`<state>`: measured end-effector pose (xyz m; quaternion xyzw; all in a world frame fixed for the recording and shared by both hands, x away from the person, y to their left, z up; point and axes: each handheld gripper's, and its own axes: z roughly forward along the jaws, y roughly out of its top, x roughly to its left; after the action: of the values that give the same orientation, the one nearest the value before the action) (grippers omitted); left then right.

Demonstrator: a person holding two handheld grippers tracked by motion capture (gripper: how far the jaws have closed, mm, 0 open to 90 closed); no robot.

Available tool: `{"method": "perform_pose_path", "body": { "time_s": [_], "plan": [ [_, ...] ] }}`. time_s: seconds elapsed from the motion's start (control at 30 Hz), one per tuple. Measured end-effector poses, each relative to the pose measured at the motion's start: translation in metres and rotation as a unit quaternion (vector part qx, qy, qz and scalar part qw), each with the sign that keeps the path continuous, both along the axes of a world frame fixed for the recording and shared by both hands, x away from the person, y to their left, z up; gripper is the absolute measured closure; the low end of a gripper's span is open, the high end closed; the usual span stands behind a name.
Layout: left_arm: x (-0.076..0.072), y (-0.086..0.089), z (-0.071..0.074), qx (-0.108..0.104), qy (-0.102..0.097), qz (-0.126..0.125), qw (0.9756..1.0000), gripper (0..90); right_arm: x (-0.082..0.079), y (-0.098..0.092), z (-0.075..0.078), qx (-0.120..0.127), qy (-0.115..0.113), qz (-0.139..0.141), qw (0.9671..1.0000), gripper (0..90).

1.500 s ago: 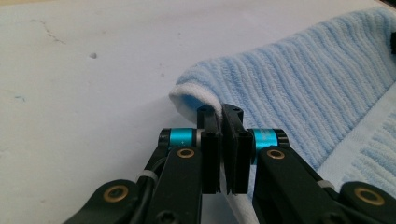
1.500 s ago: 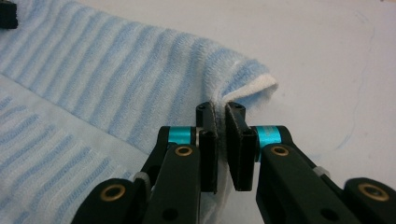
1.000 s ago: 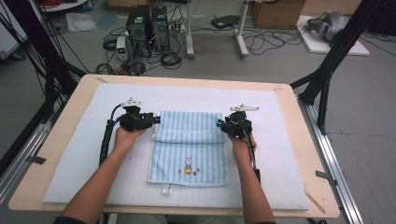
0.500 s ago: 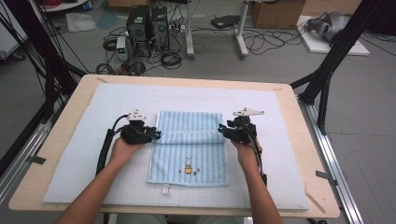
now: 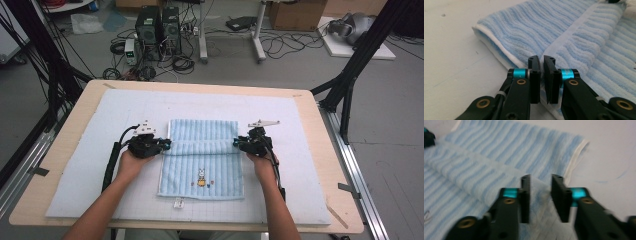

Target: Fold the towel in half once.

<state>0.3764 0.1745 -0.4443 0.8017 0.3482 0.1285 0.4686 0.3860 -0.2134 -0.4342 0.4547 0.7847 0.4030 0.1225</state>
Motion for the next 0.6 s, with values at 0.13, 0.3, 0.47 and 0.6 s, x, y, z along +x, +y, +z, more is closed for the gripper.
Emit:
{"method": "perform_pose_path", "body": {
  "time_s": [0.13,0.3,0.47,0.6],
  "plan": [
    [-0.004,0.003,0.005,-0.016,-0.011,-0.01,0.9998,83.7,-0.008,-0.001,0.003,-0.006,-0.021,0.009,0.9997,88.1],
    [-0.011,0.005,0.007,-0.03,-0.023,-0.018,0.9991,83.5,-0.016,-0.005,0.009,-0.004,-0.032,0.016,0.9993,88.4],
    [-0.021,0.009,0.007,-0.046,-0.028,-0.016,0.9984,82.5,-0.03,-0.009,0.013,0.007,-0.039,0.025,0.9989,88.5],
    [-0.027,0.015,0.007,-0.062,-0.016,0.011,0.9979,66.5,-0.04,-0.01,0.013,0.015,-0.043,0.037,0.9983,89.1]
  ]
}}
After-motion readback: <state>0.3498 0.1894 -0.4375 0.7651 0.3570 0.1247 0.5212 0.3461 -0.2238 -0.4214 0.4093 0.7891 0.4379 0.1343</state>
